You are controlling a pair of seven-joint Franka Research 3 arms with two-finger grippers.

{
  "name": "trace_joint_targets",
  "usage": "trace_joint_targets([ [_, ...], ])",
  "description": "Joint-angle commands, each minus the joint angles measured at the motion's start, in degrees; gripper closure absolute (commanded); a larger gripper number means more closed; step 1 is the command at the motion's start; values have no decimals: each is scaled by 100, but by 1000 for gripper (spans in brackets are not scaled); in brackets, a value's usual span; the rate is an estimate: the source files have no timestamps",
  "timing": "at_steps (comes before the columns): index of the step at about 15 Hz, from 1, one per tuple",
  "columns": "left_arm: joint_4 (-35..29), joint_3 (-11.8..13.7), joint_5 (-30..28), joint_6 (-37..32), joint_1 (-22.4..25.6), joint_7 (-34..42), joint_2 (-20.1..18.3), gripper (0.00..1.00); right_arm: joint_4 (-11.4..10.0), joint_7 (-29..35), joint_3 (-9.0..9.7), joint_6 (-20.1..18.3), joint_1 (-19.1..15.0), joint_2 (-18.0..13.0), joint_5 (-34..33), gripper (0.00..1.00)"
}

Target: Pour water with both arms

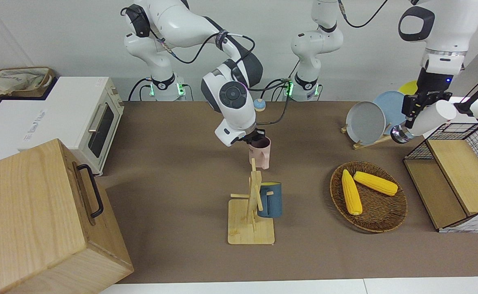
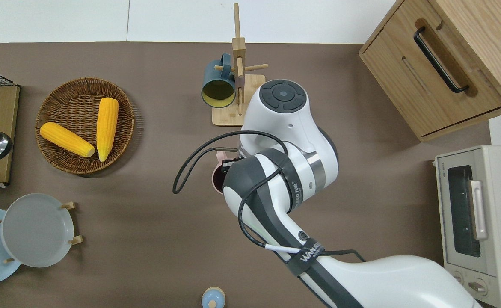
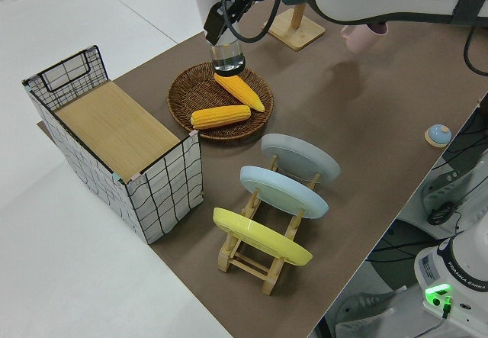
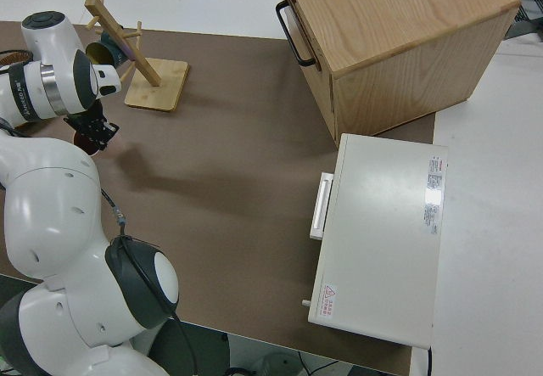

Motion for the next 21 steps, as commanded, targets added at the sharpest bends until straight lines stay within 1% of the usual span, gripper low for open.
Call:
trace_joint_targets([
  [1,-1083,-134,186,451,-65,-320,-879,1000,375,912,-7,697,343,440,543,1000],
  [4,-1628,-406,195,715,-39,-671,-1187,1000,375,1317,-7,910,449,590,624,1000],
  [6,-1971,-643,195,952,22,-873,-1337,1000,375,1554,-6,1042,641,660,641,1000],
  [8,-2192,-749,195,1093,23,-944,-1407,1000,375,1783,2,1200,687,696,659,1000],
  [10,-2271,-802,195,1128,14,-1023,-1425,1000,375,1854,55,1209,678,696,755,1000],
  [11,-2272,-803,195,1128,14,-1032,-1425,1000,375,1854,46,1209,678,696,773,1000],
  [12,-2272,-803,195,1128,14,-1032,-1425,1000,375,1820,46,1218,678,696,773,847],
  [13,-2272,-803,195,1128,14,-1032,-1425,1000,375,1784,46,1253,652,696,773,498],
  [14,-2272,-803,195,1128,14,-1032,-1425,1000,357,1801,55,1384,643,696,791,99],
  [15,-2272,-811,195,1128,5,-1032,-1425,1000,331,1793,55,1568,651,696,808,14],
  [16,-2272,-811,195,1120,-4,-1032,-1425,1000,322,1775,55,1657,660,696,800,13],
  [19,-2272,-820,195,1120,-21,-1041,-1425,1000,322,1618,37,1579,678,687,686,11],
  [21,-2280,-820,195,1111,-56,-1032,-1416,1000,322,1582,55,1448,634,626,275,11],
])
